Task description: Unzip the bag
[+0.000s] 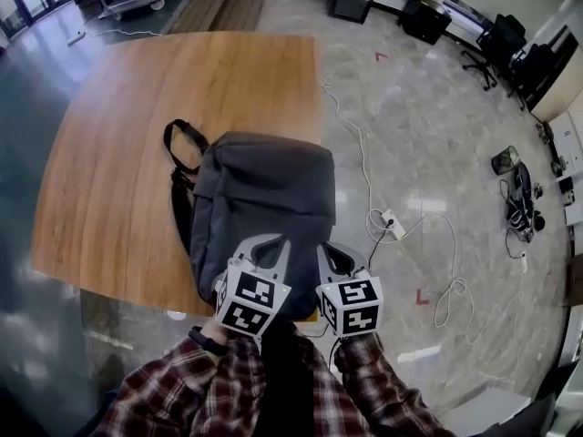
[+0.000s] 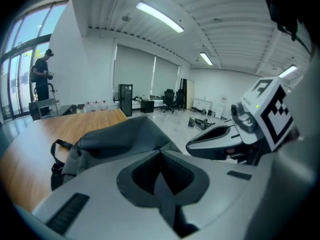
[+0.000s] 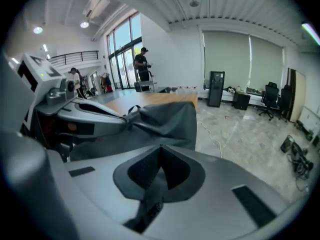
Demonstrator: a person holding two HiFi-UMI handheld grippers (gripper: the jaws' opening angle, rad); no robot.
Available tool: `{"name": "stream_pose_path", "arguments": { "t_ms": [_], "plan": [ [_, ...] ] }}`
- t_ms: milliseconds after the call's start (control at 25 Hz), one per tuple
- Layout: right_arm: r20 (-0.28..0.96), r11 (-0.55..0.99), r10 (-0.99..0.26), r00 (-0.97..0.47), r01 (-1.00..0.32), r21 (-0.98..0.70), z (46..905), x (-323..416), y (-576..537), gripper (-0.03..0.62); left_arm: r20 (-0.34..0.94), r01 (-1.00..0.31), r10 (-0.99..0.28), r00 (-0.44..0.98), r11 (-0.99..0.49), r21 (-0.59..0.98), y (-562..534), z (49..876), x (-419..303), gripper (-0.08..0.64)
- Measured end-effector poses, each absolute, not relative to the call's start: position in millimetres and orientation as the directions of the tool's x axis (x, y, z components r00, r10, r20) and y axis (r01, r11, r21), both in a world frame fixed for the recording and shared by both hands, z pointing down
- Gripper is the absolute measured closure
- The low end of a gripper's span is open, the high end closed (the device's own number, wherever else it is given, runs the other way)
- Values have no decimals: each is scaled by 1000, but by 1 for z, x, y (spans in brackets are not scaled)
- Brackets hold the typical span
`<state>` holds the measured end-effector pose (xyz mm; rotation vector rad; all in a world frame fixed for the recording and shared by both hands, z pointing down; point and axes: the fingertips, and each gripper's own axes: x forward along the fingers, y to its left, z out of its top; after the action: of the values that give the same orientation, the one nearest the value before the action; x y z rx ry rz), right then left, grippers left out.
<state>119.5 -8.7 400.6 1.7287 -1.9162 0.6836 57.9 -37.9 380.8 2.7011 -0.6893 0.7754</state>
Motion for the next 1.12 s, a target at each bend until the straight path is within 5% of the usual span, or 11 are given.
{"name": "stream_pose_path", "arguments": {
  "t_ms": [360,1120],
  "plan": [
    [731,89,-677,-85,-995,-34,475,124,-9,581,720,-389,-197,666,-915,110,-33,497,79,551],
    [636,266,-716,-288,-955,-132,496,67,-124,581,729,-577,-297,617,-800,162,-139,521,19,551]
  ]
}}
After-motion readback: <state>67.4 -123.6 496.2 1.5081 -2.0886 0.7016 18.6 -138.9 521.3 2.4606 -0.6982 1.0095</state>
